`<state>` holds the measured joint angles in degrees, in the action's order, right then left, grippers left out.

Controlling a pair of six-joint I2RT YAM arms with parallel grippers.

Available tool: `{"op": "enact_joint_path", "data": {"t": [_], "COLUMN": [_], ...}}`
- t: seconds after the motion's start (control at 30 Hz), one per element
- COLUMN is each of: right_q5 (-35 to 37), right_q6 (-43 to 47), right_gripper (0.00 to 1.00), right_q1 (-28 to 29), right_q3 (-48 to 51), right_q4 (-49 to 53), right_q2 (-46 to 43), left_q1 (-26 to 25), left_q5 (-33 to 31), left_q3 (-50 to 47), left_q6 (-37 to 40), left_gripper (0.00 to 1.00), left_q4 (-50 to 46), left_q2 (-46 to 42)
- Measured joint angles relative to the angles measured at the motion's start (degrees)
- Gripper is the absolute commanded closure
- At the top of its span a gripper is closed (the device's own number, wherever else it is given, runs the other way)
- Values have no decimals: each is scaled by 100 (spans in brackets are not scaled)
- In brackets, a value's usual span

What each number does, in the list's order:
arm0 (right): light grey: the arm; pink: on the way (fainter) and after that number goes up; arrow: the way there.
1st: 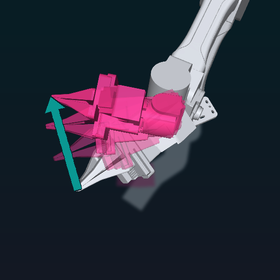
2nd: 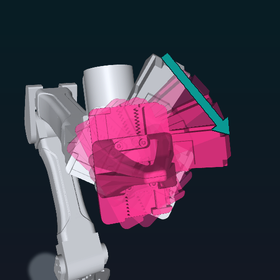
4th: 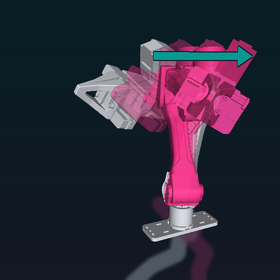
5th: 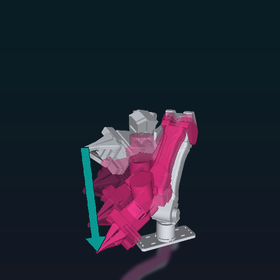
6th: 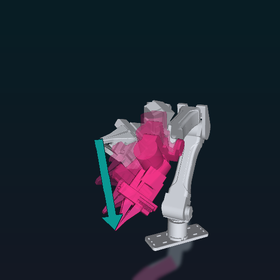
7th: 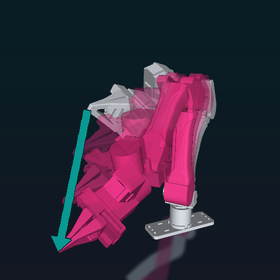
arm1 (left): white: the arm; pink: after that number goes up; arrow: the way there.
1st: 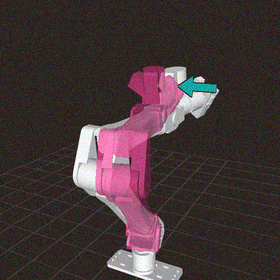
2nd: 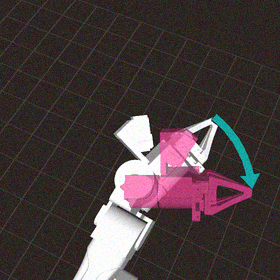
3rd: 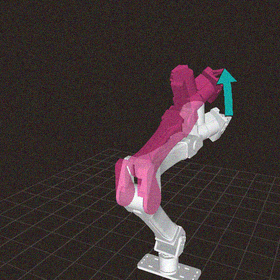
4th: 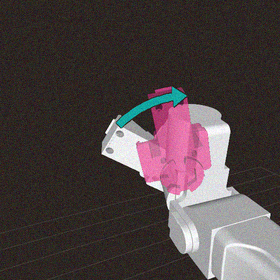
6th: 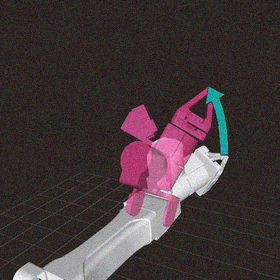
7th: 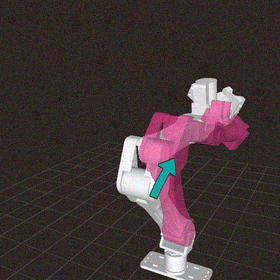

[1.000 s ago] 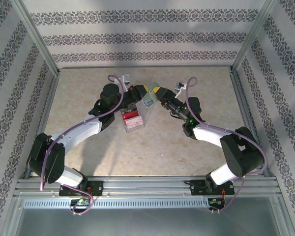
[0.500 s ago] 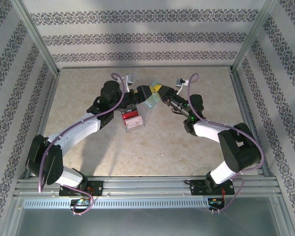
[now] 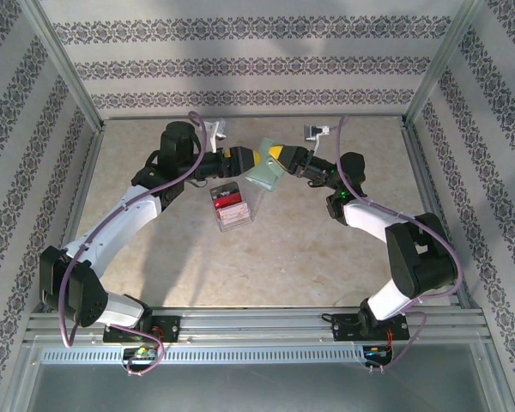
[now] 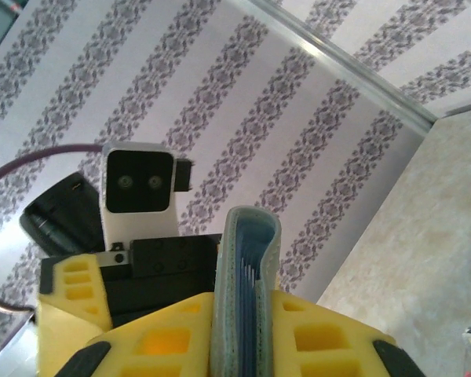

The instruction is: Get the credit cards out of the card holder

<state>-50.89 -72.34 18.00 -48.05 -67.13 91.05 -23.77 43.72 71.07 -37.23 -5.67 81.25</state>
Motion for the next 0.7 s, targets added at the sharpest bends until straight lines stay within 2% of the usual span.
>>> {"op": "enact_joint_path", "data": {"t": [0.07, 0.23, 0.47, 0.7], "right_q5": [-162, -415, -544, -619], "right_q6": [0, 9, 24, 26], "right_gripper": [90, 90, 90, 86], "right_q1": [0, 0, 13, 11], "right_q3": [-35, -59, -66, -192], "right_q4": [0, 70, 179, 219], "right_q2": [0, -2, -2, -9], "left_q1": [0, 0, 0, 17], "left_q5": [98, 374, 833, 927], "left_q3": [7, 17, 17, -22], "left_q6": [179, 372, 63, -157], "left_gripper": [32, 46, 61, 85], "left_q4": [-219, -422, -70, 166], "left_q2": [2, 57, 323, 330]}}
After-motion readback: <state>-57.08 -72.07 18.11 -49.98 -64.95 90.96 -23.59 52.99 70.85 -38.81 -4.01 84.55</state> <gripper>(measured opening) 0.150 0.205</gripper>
